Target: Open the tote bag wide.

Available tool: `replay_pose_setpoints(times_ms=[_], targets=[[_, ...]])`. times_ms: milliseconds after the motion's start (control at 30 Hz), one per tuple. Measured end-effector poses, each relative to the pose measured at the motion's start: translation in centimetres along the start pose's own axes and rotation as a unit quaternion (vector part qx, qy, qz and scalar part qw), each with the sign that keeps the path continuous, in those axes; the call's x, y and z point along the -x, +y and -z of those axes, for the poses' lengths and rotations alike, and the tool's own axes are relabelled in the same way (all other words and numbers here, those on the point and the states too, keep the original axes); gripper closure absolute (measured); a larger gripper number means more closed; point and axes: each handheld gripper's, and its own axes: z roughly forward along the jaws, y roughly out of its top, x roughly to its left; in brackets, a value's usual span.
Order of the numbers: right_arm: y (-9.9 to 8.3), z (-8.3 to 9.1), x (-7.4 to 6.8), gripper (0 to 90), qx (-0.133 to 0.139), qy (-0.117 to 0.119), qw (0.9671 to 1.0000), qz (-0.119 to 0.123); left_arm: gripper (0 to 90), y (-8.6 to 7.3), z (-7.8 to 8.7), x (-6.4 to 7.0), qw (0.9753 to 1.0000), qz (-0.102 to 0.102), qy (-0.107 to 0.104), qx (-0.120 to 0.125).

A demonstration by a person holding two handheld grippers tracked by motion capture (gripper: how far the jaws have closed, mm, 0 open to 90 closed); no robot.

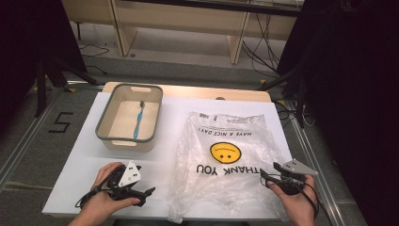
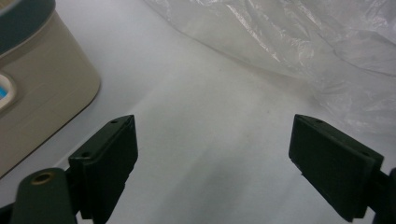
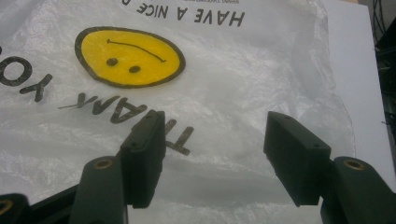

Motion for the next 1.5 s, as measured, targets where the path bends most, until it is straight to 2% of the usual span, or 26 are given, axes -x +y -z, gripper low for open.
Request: replay_pose_setpoints(times_ms=[267, 400, 500, 567, 633, 667, 700, 767, 833, 967, 1100, 1200, 1233, 1267, 1500], targets=[[0.1, -0.1, 0.0, 40.3, -0.01, 0.0, 0.9999, 0.001, 15.7, 0.1, 0.0, 0.1, 1.0, 0.004, -0.001, 0.0], [0.6, 0.0, 0.3, 42.8, -0.023, -0.004, 0.9997, -0.006, 18.9, 0.9, -0.1, 0.5, 1.0, 0.005, -0.003, 0.001], [0.9, 0.1, 0.6, 42.9, -0.034, -0.009, 0.9993, -0.012, 20.1, 1.8, -0.3, 1.0, 0.9996, 0.013, -0.022, 0.007], [1.2, 0.3, 1.0, 43.0, -0.053, -0.02, 0.9982, -0.019, 21.6, 2.5, -0.5, 1.3, 0.9993, 0.016, -0.032, 0.013], [1.2, 0.4, 1.2, 43.0, -0.057, -0.025, 0.9978, -0.024, 22.4, 3.2, -0.5, 1.6, 0.9988, 0.021, -0.039, 0.019], [1.3, 0.8, 1.5, 42.8, -0.071, -0.029, 0.9966, -0.03, 22.9, 3.8, -0.4, 1.8, 0.9981, 0.023, -0.049, 0.03], [1.3, 1.0, 1.7, 42.7, -0.08, -0.031, 0.9958, -0.034, 23.1, 3.8, -0.4, 1.8, 0.9981, 0.023, -0.049, 0.03], [1.3, 1.1, 1.9, 42.7, -0.086, -0.034, 0.9951, -0.035, 23.9, 4.3, -0.3, 2.0, 0.9969, 0.029, -0.062, 0.04], [1.1, 1.5, 2.3, 42.1, -0.1, -0.042, 0.9931, -0.044, 25.4, 4.7, -0.5, 2.3, 0.9957, 0.035, -0.075, 0.042], [0.8, 1.5, 2.4, 40.1, -0.122, -0.048, 0.9903, -0.046, 27.1, 4.9, -1.6, 3.3, 0.9952, 0.029, -0.092, 0.019], [0.9, 1.7, 2.6, 39.6, -0.122, -0.059, 0.9898, -0.042, 28.3, 4.8, -3.0, 4.1, 0.9946, 0.02, -0.101, -0.012], [0.6, 1.5, 2.9, 36.5, -0.151, -0.058, 0.9851, -0.059, 31.8, 4.8, -3.7, 4.4, 0.9942, 0.017, -0.102, -0.028], [0.6, 1.5, 2.9, 36.5, -0.151, -0.058, 0.9851, -0.059, 31.8, 4.8, -3.8, 4.4, 0.9942, 0.015, -0.101, -0.035], [0.2, 1.1, 3.1, 36.2, -0.17, -0.054, 0.982, -0.064, 34.0, 4.8, -4.0, 4.5, 0.9941, 0.015, -0.099, -0.042], [-0.8, 0.5, 3.2, 36.3, -0.223, -0.053, 0.9709, -0.071, 45.8, 4.6, -5.0, 4.7, 0.9931, 0.011, -0.097, -0.065]])
